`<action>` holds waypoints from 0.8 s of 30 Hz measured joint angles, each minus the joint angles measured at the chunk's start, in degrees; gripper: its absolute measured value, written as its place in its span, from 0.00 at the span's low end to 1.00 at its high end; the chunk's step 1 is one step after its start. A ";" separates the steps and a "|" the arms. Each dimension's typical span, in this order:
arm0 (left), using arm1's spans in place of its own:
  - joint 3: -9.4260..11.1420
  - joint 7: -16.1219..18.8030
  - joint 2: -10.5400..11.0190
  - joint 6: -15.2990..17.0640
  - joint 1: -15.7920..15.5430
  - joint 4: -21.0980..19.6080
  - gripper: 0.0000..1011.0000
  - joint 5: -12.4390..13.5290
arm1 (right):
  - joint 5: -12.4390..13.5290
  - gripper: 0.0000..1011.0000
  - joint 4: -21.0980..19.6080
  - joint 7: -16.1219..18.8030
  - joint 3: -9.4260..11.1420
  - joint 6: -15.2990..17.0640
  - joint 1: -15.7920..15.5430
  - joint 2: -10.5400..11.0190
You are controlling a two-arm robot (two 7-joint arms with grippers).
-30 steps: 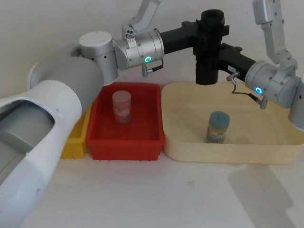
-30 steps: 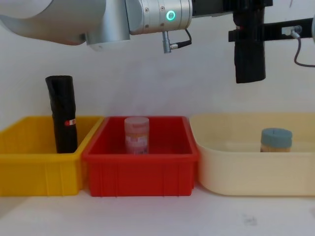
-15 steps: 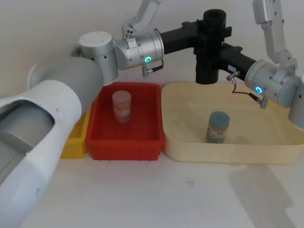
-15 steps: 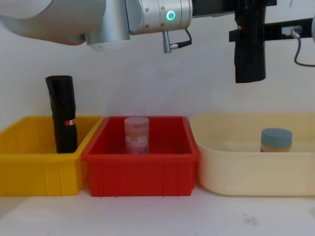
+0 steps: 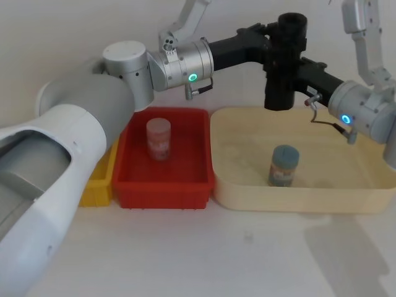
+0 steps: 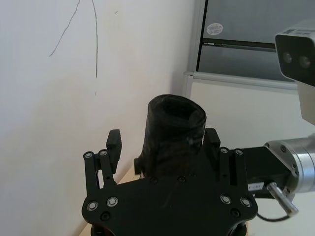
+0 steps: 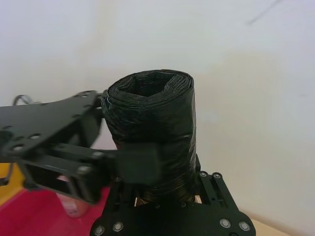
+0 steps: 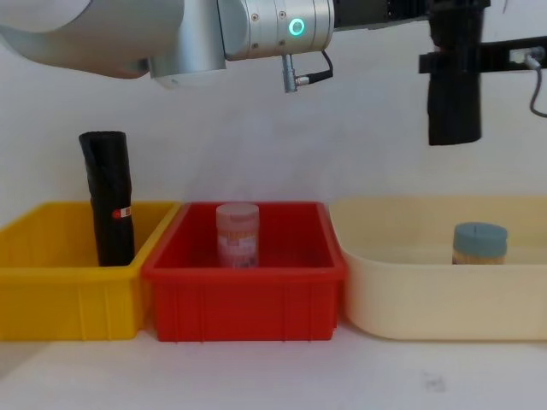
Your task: Pick up the garbage bag with the one hand and transfer it to the other hand.
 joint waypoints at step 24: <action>0.00 0.01 0.00 0.00 0.00 0.00 0.99 0.00 | 0.27 0.61 5.01 -5.13 4.75 5.06 0.78 0.75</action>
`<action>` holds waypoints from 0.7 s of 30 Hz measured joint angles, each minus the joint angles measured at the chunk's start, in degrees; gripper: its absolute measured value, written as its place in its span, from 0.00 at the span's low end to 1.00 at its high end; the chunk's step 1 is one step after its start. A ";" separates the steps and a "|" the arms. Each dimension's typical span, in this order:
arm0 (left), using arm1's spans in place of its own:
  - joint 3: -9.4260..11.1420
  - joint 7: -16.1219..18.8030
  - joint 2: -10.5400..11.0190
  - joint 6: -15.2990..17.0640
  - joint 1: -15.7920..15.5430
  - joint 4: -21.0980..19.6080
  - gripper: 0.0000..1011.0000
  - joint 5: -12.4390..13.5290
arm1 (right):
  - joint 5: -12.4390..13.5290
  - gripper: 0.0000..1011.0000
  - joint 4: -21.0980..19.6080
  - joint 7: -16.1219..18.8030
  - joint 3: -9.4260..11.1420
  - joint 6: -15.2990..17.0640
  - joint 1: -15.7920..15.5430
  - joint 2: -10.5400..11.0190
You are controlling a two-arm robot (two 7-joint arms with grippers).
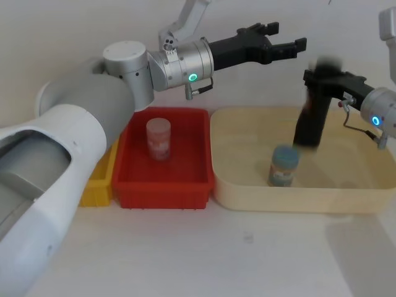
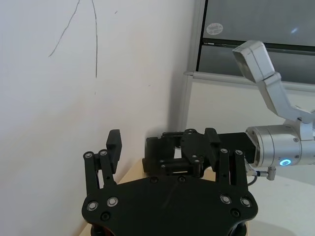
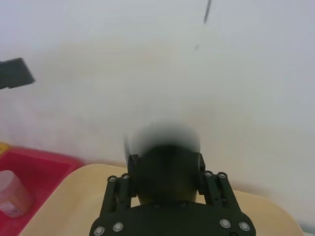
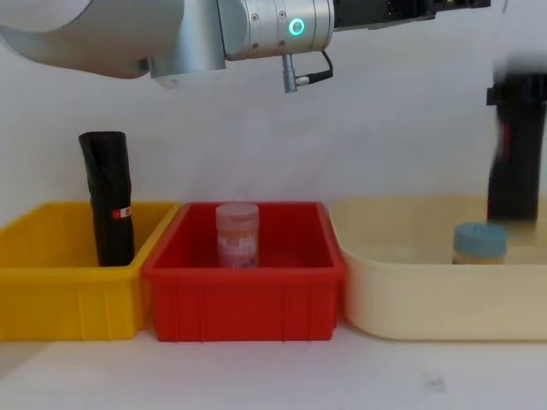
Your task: Pick up the garbage bag with the one hand and transfer it to the other hand.
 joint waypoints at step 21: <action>0.00 0.00 0.00 0.00 0.00 0.00 0.99 0.00 | -0.34 0.99 1.92 -0.96 0.69 1.11 0.70 0.00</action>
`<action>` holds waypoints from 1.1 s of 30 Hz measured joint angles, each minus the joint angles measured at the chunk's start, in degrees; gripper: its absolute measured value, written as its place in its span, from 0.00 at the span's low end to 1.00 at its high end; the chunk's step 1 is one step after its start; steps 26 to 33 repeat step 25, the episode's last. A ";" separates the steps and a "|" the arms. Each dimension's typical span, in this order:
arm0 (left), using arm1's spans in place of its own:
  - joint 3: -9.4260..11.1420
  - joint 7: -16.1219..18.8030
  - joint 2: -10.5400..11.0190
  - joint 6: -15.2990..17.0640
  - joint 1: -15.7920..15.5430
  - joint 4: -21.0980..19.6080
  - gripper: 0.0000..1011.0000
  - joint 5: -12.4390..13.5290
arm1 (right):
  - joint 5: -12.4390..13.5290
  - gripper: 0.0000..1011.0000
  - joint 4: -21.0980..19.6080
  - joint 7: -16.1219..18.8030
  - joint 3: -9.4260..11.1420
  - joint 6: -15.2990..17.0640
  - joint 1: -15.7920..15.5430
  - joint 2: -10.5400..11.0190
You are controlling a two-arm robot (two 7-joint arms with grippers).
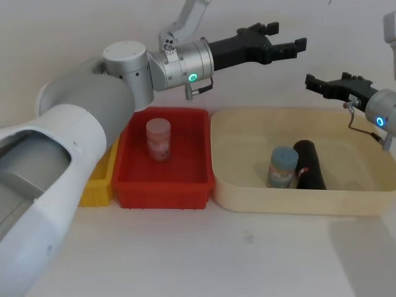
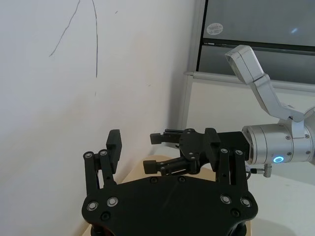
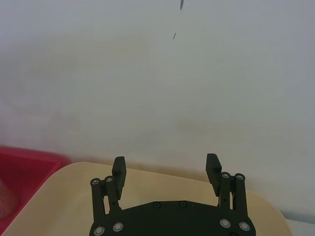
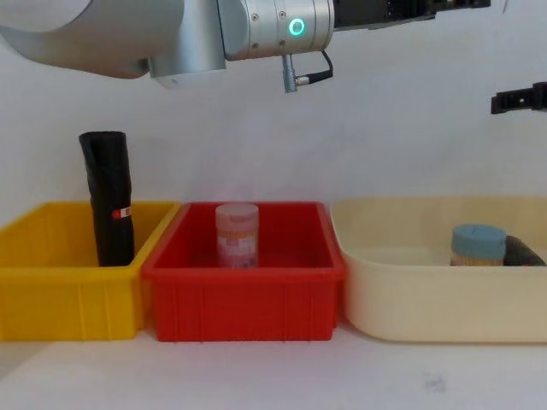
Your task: Pick up the garbage bag with the one hand and transfer it to the other hand.
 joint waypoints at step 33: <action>0.00 -0.01 0.00 0.00 0.00 0.00 0.99 0.00 | -0.08 0.99 0.36 -0.19 0.13 0.19 0.13 0.00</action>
